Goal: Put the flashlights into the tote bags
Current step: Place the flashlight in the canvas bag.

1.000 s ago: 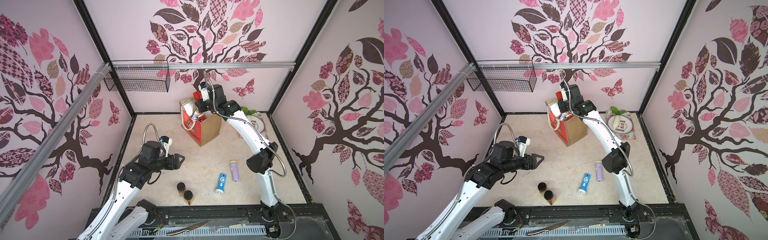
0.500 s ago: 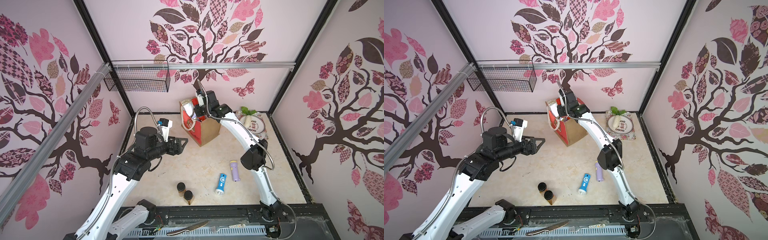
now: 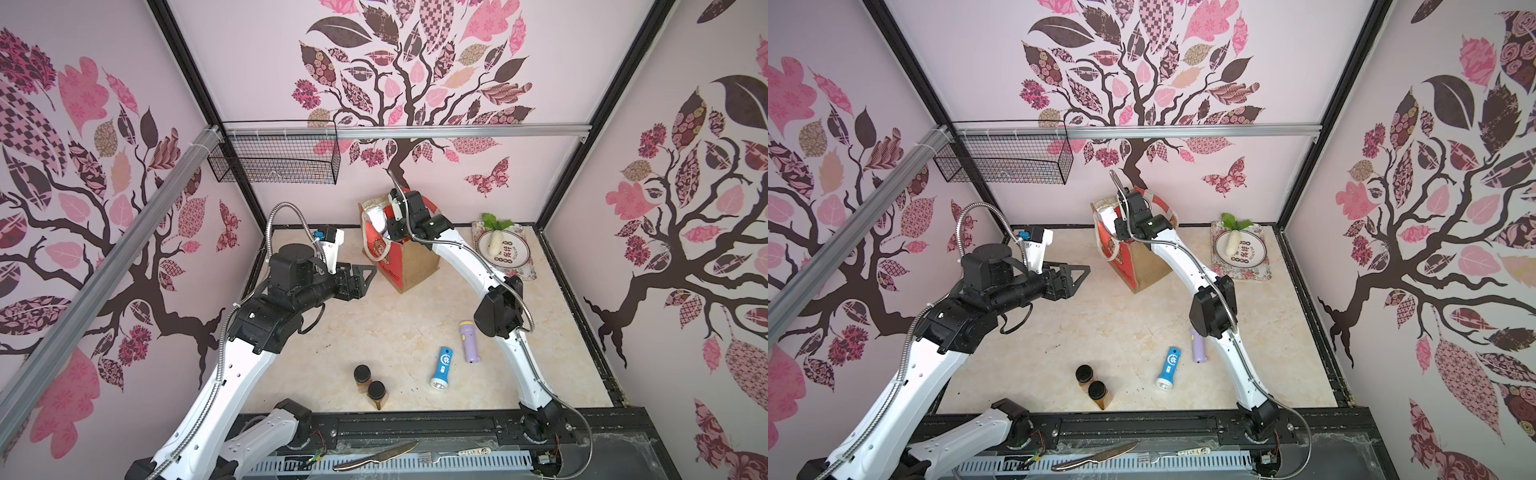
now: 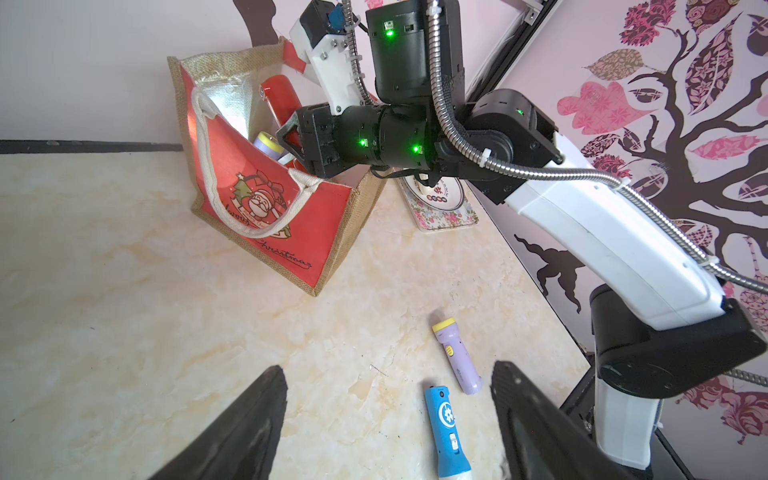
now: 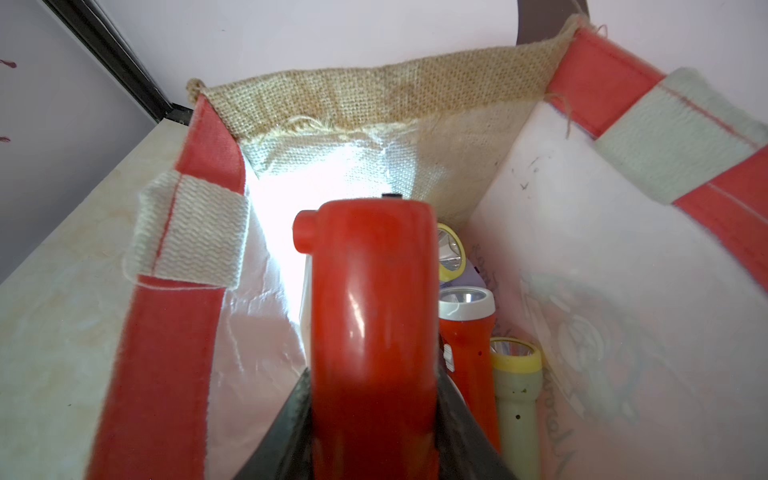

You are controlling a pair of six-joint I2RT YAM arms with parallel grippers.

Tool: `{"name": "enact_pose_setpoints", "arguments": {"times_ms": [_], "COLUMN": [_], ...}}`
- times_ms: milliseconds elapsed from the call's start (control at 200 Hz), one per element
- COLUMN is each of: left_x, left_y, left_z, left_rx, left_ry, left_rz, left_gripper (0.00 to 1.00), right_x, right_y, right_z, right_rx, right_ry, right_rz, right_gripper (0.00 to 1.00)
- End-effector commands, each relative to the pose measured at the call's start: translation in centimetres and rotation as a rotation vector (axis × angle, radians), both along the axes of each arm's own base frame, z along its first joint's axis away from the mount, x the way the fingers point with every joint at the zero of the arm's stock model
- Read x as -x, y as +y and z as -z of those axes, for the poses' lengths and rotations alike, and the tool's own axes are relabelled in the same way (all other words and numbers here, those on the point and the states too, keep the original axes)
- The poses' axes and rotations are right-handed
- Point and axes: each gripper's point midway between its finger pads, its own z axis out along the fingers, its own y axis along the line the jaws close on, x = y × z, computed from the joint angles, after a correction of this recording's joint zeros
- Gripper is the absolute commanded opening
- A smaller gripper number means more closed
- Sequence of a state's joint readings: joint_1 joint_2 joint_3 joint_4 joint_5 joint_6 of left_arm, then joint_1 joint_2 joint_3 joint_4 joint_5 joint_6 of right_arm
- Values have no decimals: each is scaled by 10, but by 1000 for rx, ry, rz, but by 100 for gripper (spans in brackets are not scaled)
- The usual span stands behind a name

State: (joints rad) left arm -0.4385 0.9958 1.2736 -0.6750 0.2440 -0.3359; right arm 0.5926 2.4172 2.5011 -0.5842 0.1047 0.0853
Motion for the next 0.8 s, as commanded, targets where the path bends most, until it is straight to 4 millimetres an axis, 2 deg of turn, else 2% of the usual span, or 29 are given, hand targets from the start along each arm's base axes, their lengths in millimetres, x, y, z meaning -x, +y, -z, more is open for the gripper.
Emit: {"name": "enact_pose_setpoints", "arguments": {"times_ms": [0,420,540,795], "left_x": [3,10,12,13], "left_y": [1,10,11,20], "left_z": [-6,-6,-6,6], "left_rx": [19,2,1,-34], "left_ry": [-22,-29,-27,16], "left_rz": [-1,-28,-29,-72], "left_gripper": [81,81,81,81], "right_x": [-9,-7,-5,8], "right_y": [2,-1,-1,-4], "right_z": [-4,-28,-41,-88], "right_rx": [-2,-23,-36,-88], "right_ry": [-42,-84,-105,-162], "right_rz": [11,28,30,14], "right_gripper": [7,61,68,73]}}
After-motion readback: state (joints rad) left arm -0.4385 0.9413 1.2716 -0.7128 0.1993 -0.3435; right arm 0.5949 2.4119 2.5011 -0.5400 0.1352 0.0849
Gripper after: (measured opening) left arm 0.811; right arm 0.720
